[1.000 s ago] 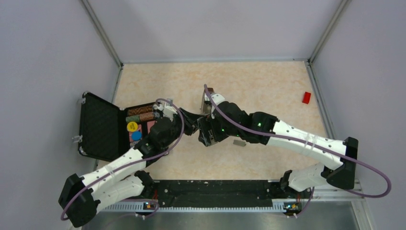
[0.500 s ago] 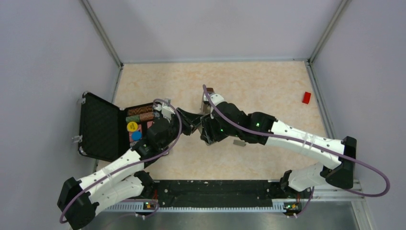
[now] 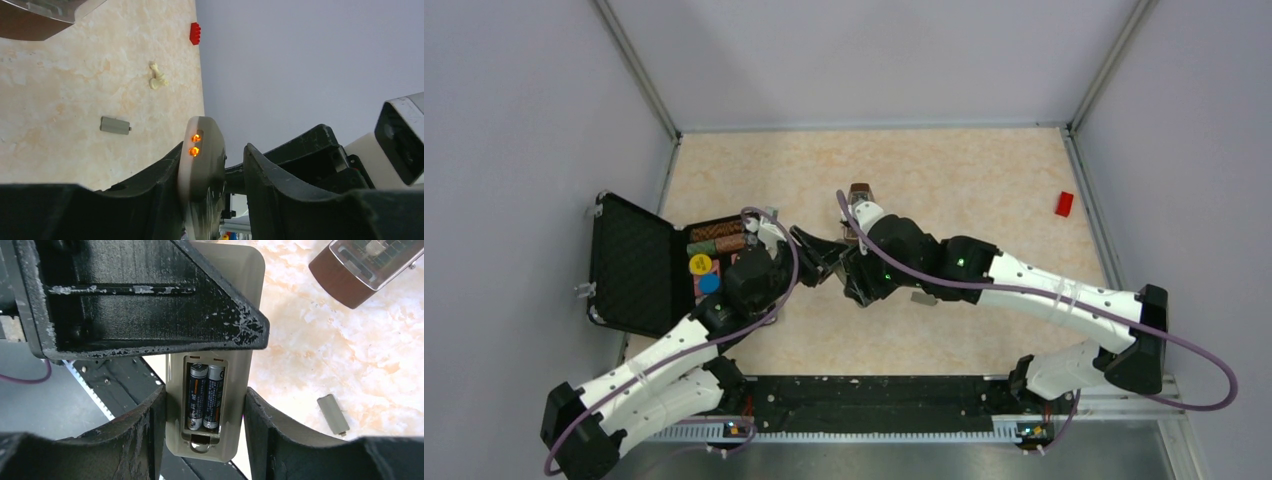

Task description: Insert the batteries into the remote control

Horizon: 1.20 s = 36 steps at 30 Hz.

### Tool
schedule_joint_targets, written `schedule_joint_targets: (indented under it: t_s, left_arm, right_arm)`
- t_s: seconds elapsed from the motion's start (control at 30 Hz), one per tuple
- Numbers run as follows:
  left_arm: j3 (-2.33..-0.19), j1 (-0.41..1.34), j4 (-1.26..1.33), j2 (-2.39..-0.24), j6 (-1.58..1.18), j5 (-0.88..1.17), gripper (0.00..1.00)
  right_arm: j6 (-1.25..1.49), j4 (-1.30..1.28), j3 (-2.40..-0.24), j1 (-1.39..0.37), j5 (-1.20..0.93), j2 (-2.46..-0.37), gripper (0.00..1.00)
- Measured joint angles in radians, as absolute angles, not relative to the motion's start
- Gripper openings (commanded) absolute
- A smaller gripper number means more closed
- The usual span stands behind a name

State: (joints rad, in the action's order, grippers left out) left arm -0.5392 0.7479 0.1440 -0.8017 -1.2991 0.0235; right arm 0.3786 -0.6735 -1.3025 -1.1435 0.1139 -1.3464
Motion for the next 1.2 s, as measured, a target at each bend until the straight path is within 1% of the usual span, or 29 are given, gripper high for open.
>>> schedule_joint_targets:
  t_s: [0.13,0.43,0.57,0.73,0.83,0.9,0.97,1.0,1.03,1.07,1.13,1.2]
  left_arm:
    - [-0.543,0.748,0.128,-0.801,-1.275,0.077,0.5]
    - [-0.548,0.729,0.126,-0.818,-1.238,0.206,0.48]
    - [-0.548,0.712,0.126,-0.818,-1.231,0.24,0.52]
    - [-0.548,0.693,0.126,-0.813,-1.228,0.27,0.54]
    - [-0.548,0.686,0.126,-0.813,-1.228,0.284,0.46]
    - [-0.548,0.68,0.127,-0.813,-1.23,0.296,0.35]
    - [-0.548,0.674,0.127,-0.813,-1.23,0.305,0.27]
    - [-0.548,0.671,0.127,-0.813,-1.235,0.308,0.21]
    - [-0.548,0.668,0.13,-0.813,-1.243,0.312,0.12]
    - [-0.548,0.665,0.133,-0.813,-1.248,0.314,0.0]
    - [-0.548,0.661,0.132,-0.814,-1.251,0.321,0.0]
    - [-0.548,0.66,0.134,-0.816,-1.251,0.324,0.0]
  right_arm:
    - [0.316,-0.679,-1.301,-1.142,0.082,-1.342,0.31]
    - [0.216,-0.684,-1.3,-1.113,-0.012,-1.308,0.31]
    - [0.188,-0.693,-1.294,-1.082,-0.056,-1.296,0.31]
    - [0.163,-0.712,-1.282,-1.062,-0.097,-1.285,0.31]
    - [0.151,-0.715,-1.277,-1.057,-0.117,-1.279,0.31]
    - [0.147,-0.719,-1.272,-1.055,-0.126,-1.275,0.31]
    - [0.141,-0.723,-1.269,-1.053,-0.131,-1.275,0.31]
    - [0.138,-0.723,-1.269,-1.05,-0.134,-1.275,0.31]
    - [0.131,-0.722,-1.269,-1.049,-0.134,-1.274,0.31]
    - [0.129,-0.719,-1.267,-1.048,-0.134,-1.274,0.33]
    - [0.129,-0.718,-1.267,-1.046,-0.135,-1.274,0.44]
    - [0.131,-0.717,-1.267,-1.044,-0.136,-1.274,0.61]
